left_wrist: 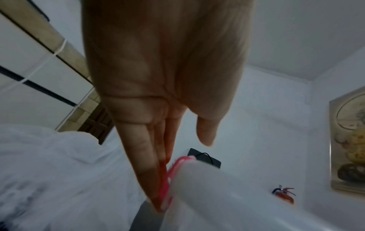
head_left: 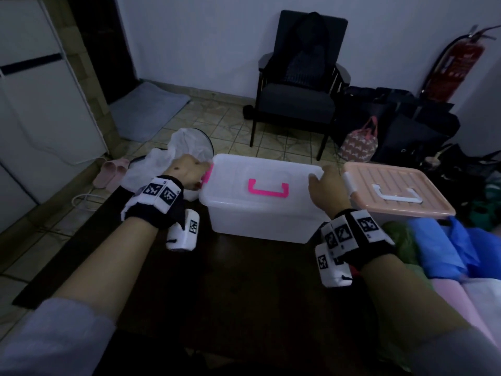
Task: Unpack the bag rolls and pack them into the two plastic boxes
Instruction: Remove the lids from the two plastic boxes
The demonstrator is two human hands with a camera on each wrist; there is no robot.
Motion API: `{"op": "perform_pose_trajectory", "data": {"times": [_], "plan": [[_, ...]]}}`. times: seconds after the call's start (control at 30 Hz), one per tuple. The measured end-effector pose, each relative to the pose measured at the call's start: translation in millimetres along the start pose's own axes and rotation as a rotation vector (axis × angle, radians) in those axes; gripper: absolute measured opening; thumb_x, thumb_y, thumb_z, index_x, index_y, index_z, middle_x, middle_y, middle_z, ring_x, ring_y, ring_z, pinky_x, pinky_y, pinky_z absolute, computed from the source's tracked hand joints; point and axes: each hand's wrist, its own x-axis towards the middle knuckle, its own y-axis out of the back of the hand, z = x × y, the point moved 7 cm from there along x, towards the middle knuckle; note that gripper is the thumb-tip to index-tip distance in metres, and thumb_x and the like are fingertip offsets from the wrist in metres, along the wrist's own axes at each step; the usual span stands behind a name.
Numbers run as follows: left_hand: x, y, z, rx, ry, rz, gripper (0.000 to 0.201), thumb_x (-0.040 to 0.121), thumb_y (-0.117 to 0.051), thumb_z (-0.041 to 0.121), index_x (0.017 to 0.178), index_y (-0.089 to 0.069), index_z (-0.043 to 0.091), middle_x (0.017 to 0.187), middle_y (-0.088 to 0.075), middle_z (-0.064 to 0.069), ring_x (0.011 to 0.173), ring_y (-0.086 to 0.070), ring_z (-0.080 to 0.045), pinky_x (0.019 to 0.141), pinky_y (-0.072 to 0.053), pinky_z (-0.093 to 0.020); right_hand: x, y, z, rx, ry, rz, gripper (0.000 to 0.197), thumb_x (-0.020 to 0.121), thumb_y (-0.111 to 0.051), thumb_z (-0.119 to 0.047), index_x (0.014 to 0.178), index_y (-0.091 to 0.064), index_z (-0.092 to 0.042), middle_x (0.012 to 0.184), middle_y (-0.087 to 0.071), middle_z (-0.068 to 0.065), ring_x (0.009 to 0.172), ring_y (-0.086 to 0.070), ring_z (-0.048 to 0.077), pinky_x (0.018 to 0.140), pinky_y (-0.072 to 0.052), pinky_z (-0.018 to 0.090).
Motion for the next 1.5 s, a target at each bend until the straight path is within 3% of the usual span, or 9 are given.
{"op": "perform_pose_trajectory", "data": {"times": [0.07, 0.27, 0.37, 0.53, 0.67, 0.83, 1.03, 1.37, 1.5], "plan": [[-9.2, -7.6, 2.0, -0.130, 0.043, -0.057, 0.033, 0.092, -0.054, 0.035, 0.095, -0.064, 0.003, 0.097, -0.064, -0.012, 0.088, -0.061, -0.026, 0.078, -0.049, -0.032, 5.0, -4.3, 12.3, -0.058, -0.045, -0.019, 0.040, 0.100, -0.036, -0.016, 0.131, -0.038, 0.009, 0.136, -0.041, 0.027, 0.125, -0.041, 0.039, 0.100, -0.035, 0.040], [-21.2, -8.2, -3.7, -0.167, 0.060, -0.052, 0.034, 0.091, -0.057, 0.028, 0.104, -0.066, -0.003, 0.106, -0.066, -0.021, 0.099, -0.062, -0.032, 0.095, -0.048, -0.042, 8.7, -1.7, 41.9, -0.010, -0.154, 0.031, 0.037, 0.095, -0.038, -0.004, 0.129, -0.050, 0.001, 0.131, -0.051, 0.022, 0.122, -0.047, 0.033, 0.095, -0.038, 0.031], [-26.3, -6.1, -2.4, -0.149, 0.055, -0.059, 0.031, 0.093, -0.053, 0.026, 0.101, -0.066, -0.001, 0.104, -0.065, -0.021, 0.092, -0.061, -0.031, 0.085, -0.050, -0.036, 7.9, -2.4, 44.7, -0.098, -0.147, 0.034, 0.030, 0.094, -0.039, -0.002, 0.119, -0.053, 0.007, 0.126, -0.053, 0.024, 0.116, -0.051, 0.036, 0.092, -0.039, 0.034], [-33.6, -6.9, 1.0, -0.176, 0.069, -0.094, 0.038, 0.095, -0.049, 0.021, 0.130, -0.051, 0.007, 0.125, -0.056, -0.018, 0.104, -0.058, -0.030, 0.082, -0.050, -0.036, -19.5, 0.2, -3.3, -0.138, 0.313, 0.252, 0.032, 0.097, -0.044, -0.019, 0.127, -0.050, -0.008, 0.132, -0.048, 0.013, 0.122, -0.043, 0.028, 0.098, -0.036, 0.038], [-35.0, -3.4, 1.1, -0.158, 0.070, -0.081, 0.030, 0.094, -0.044, 0.014, 0.118, -0.059, 0.003, 0.115, -0.061, -0.020, 0.099, -0.061, -0.033, 0.084, -0.053, -0.039, -55.0, -46.4, -41.6, -0.181, 0.681, -0.223, 0.061, 0.081, -0.065, -0.047, 0.136, -0.045, -0.029, 0.143, -0.041, -0.003, 0.133, -0.033, 0.015, 0.110, -0.025, 0.036], [-39.1, -11.1, -11.6, -0.374, 0.155, -0.102, 0.023, 0.095, -0.045, 0.005, 0.111, -0.059, -0.003, 0.106, -0.063, -0.018, 0.095, -0.062, -0.030, 0.079, -0.054, -0.037, -65.6, -61.4, -47.9, -0.239, 0.757, -0.214, 0.051, 0.083, -0.069, -0.029, 0.131, -0.053, -0.025, 0.137, -0.051, -0.004, 0.127, -0.044, 0.014, 0.110, -0.032, 0.032], [-48.9, -16.9, -28.1, -0.675, 0.218, -0.135, 0.023, 0.092, -0.044, -0.008, 0.081, -0.058, 0.006, 0.083, -0.059, -0.010, 0.070, -0.055, -0.017, 0.041, -0.051, -0.017, -69.3, -49.7, -55.8, -0.151, 0.688, -0.293, 0.044, 0.087, -0.064, -0.028, 0.130, -0.055, -0.022, 0.136, -0.053, -0.003, 0.126, -0.046, 0.014, 0.106, -0.028, 0.023], [-58.1, -15.8, -47.6, -0.751, 0.265, -0.251, 0.024, 0.097, -0.036, -0.003, 0.086, -0.055, 0.005, 0.086, -0.057, -0.010, 0.075, -0.056, -0.020, 0.057, -0.056, -0.032, -33.1, 11.3, -106.2, -0.217, 0.699, 0.026, 0.040, 0.096, -0.041, -0.035, 0.125, -0.058, -0.013, 0.117, -0.060, 0.011, 0.109, -0.052, 0.030, 0.095, -0.041, 0.043], [-29.7, 8.9, -61.3, -0.341, 0.172, -0.052, 0.021, 0.097, -0.047, 0.013, 0.112, -0.059, 0.005, 0.113, -0.061, -0.015, 0.096, -0.059, -0.029, 0.083, -0.047, -0.038, 7.8, 21.7, -123.3, -0.277, 0.675, 0.094, 0.034, 0.098, -0.042, -0.026, 0.125, -0.058, -0.013, 0.118, -0.061, 0.012, 0.110, -0.053, 0.033, 0.095, -0.042, 0.046]]}}
